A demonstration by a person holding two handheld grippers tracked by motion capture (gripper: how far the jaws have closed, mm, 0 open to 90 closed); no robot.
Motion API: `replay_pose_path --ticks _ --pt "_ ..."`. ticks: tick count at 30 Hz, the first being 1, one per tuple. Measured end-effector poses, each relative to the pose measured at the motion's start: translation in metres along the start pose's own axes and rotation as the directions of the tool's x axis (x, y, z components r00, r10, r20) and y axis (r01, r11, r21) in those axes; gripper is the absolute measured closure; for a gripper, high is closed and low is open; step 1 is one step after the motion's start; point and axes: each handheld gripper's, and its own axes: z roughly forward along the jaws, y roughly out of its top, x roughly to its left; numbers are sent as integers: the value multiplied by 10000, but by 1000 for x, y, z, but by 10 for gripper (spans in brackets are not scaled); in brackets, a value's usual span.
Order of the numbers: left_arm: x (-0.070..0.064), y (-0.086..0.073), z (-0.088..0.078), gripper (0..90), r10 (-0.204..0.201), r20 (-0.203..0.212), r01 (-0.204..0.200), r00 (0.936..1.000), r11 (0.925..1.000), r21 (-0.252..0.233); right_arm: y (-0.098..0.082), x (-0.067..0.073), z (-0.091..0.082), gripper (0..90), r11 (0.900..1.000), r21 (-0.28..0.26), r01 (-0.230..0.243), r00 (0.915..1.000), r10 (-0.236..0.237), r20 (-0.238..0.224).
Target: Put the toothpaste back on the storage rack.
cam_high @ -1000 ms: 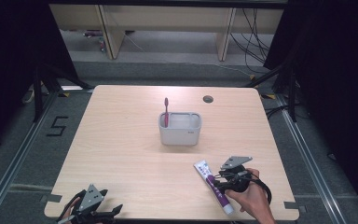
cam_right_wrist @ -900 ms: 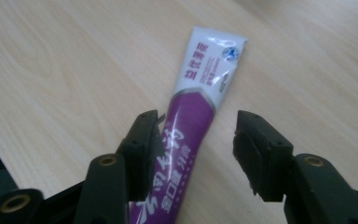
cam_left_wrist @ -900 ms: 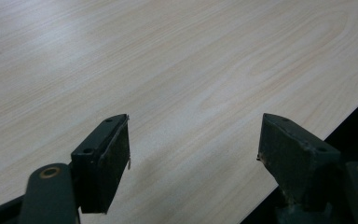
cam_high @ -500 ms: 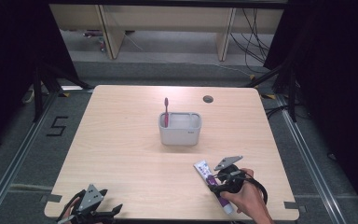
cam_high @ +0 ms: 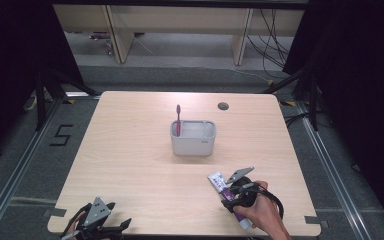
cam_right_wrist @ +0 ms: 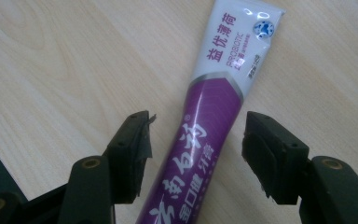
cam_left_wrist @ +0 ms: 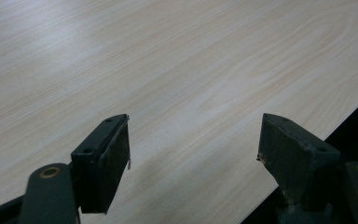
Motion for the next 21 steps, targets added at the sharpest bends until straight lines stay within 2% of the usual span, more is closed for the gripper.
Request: replay_pose_path --ticks 2,3,5,7,9,11,14,17,18,19,21 --pt "-2 0 1 245 -199 72 200 9998 9997 -158 0 -1 0 421 9999 44 101 9999 -101 -39" --pt "-1 0 1 245 -183 76 184 9998 9998 -122 -1 0 0 423 9999 110 -22 10000 22 61" --pt "-1 0 0 245 -109 85 109 9999 9999 11 -2 0 1 424 9997 235 33 9999 -35 103" --pt "-2 -1 2 245 -227 64 228 9997 9994 -265 -3 -1 2 429 9994 330 104 9999 -105 46" --pt "-1 1 0 245 -88 73 88 9999 10000 35 -4 -1 4 431 9990 417 187 9998 -189 40" --pt "-2 0 2 245 -172 55 173 9998 9997 -149 -4 -1 5 438 9985 533 124 9999 -121 -60" --pt "-2 0 2 247 -144 60 144 9999 9999 -88 -4 -1 8 449 9981 606 98 9998 -107 146" --pt "-2 0 2 247 -161 86 162 9998 9998 -105 -5 -4 9 468 9980 622 53 10000 -50 -40" --pt "-2 -1 2 247 -157 78 158 9998 9998 -94 -5 -2 8 478 9971 740 -196 9998 196 17" --pt "-2 -1 2 246 -199 73 200 9998 9997 -125 -5 -4 8 488 9974 696 165 9999 -163 -28" --pt "-1 0 1 246 -119 59 119 9999 9999 -53 -5 -3 9 501 9967 816 26 9998 -10 -202"
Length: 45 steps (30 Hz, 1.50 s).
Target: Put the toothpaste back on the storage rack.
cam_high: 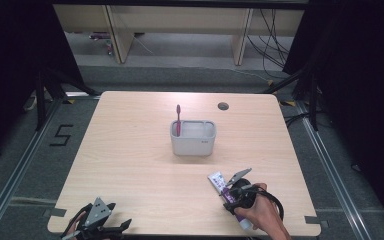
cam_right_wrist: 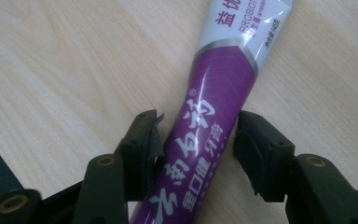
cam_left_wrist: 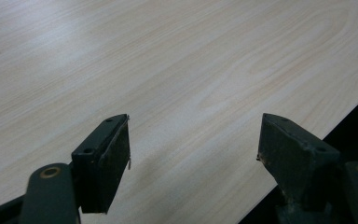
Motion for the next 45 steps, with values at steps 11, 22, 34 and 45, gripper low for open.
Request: replay_pose_path --ticks 11,22,34,45 --pt "-1 0 1 246 -87 -8 87 10000 9999 -75 5 -2 -1 630 9978 355 564 9983 -568 102" --pt "0 0 0 246 52 -8 -52 10000 10000 -39 14 1 0 637 9915 1119 659 9973 -690 236" --pt "1 1 -1 246 72 58 -71 10000 10000 -53 22 3 1 663 9801 1652 1098 9924 -1175 372" --pt "1 1 -1 248 111 -3 -111 9999 9998 -142 23 4 0 708 9800 1442 1375 9877 -1465 540"
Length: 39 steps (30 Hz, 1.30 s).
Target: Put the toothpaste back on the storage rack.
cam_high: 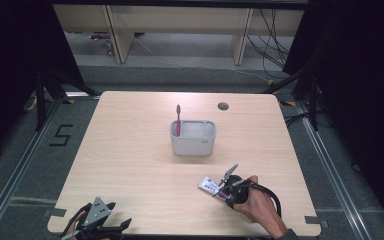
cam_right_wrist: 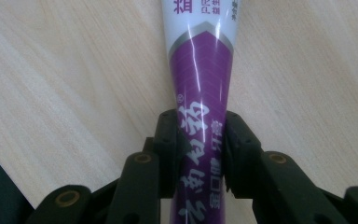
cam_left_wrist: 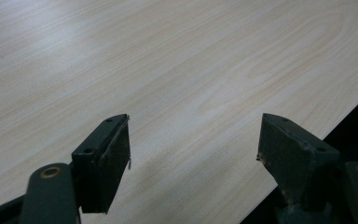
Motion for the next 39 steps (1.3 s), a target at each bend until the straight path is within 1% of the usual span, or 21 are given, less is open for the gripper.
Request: replay_pose_path --ticks 1,3,7,8,15,16,17,18,19,20,21,22,24,25,28,30,31,33,34,38,39 --pt "-1 0 1 248 -137 91 138 9999 9999 -58 0 -1 0 711 9999 -61 113 9999 -113 22" --pt "-1 0 0 249 -66 -25 66 10000 9999 159 -1 0 0 715 9999 -164 45 10000 -45 1" --pt "0 0 1 249 -47 -28 47 10000 10000 25 -2 2 -2 720 9994 -307 162 9999 -161 44" --pt "0 0 1 249 -95 27 95 10000 9999 78 -2 0 -3 721 9983 -390 424 9991 -422 72" --pt "0 0 0 249 -65 54 65 10000 10000 -35 -2 -4 -17 724 9953 -943 233 9996 -216 190" --pt "0 1 0 249 -123 -2 123 9999 9999 -23 -1 -7 -23 725 9898 -1393 305 9995 -288 145" --pt "0 1 0 249 -123 -2 123 9999 9999 -23 -1 -7 -23 725 9898 -1393 305 9995 -288 145" --pt "0 0 2 249 -160 -64 160 9999 9998 -94 -1 -7 -26 725 9905 -1373 31 10000 -25 44" --pt "0 0 1 249 -51 0 51 10000 9999 94 -1 -9 -29 726 9852 -1708 151 9999 -149 28" --pt "0 0 1 249 -81 13 81 10000 9999 81 0 -9 -34 726 9833 -1816 -104 9999 109 20" --pt "1 0 1 249 -1 -52 2 10000 10000 25 0 -10 -36 727 9800 -1987 -102 9999 81 -114" --pt "0 0 2 249 -131 -97 130 9999 9999 -64 1 -11 -39 728 9722 -2343 -62 10000 54 -44" --pt "0 0 1 249 -240 -28 240 9997 9997 -46 1 -15 -43 728 9650 -2622 -106 9995 26 -309" --pt "1 0 0 249 40 -66 -40 10000 9999 129 1 -14 -47 728 9606 -2755 -352 9993 299 -235" --pt "0 0 1 249 -221 41 221 9997 9996 -152 1 -17 -56 729 9476 -3134 -618 9979 530 -367" --pt "0 0 1 249 -155 -68 155 9999 9999 -11 1 -22 -62 729 9308 -3564 -809 9963 651 -563" --pt "0 0 2 249 -45 -41 45 10000 10000 -13 2 -25 -64 729 9189 -3877 -729 9972 598 -458" --pt "0 0 1 249 -128 13 128 9999 9999 -63 3 -31 -68 729 9057 -4215 -457 9989 383 -262" --pt "0 0 2 249 -281 18 281 9996 9994 -182 3 -33 -71 729 8946 -4424 -635 9978 490 -443" --pt "0 0 2 249 -247 -71 246 9997 9996 -153 6 -41 -79 729 8583 -5019 -1066 9941 817 -714" --pt "0 1 2 249 -240 16 240 9997 9996 -157 7 -42 -81 728 8429 -5192 -1411 9899 1128 -860"
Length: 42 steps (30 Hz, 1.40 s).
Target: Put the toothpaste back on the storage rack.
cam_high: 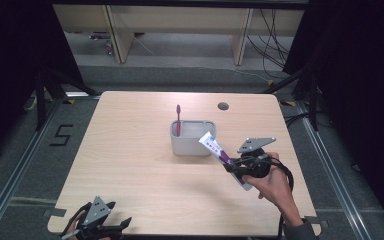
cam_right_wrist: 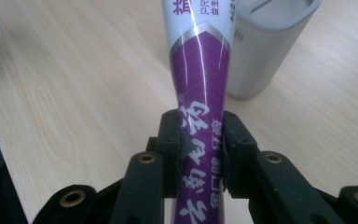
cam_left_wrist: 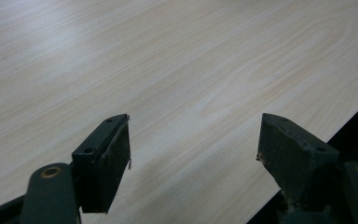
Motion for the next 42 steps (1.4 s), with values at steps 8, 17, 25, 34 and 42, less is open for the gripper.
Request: replay_pose_path --ticks 8,17,25,34,42 --pt "1 -1 -1 249 96 -4 -96 10000 9999 68 11 -13 2 729 9930 -1097 -428 9991 423 -66" --pt "0 0 -1 249 63 46 -64 10000 10000 46 27 -24 5 728 9702 -2368 -518 9985 550 69" --pt "0 0 -2 249 143 41 -143 9999 9998 126 40 -31 16 728 9447 -3136 -958 9952 965 -134" --pt "0 0 -2 249 55 39 -56 10000 10000 37 55 -37 29 728 9150 -3823 -1289 9914 1268 -310" --pt "1 0 -2 249 207 47 -207 9998 9998 79 66 -40 39 727 9047 -4048 -1326 9911 1262 -428"
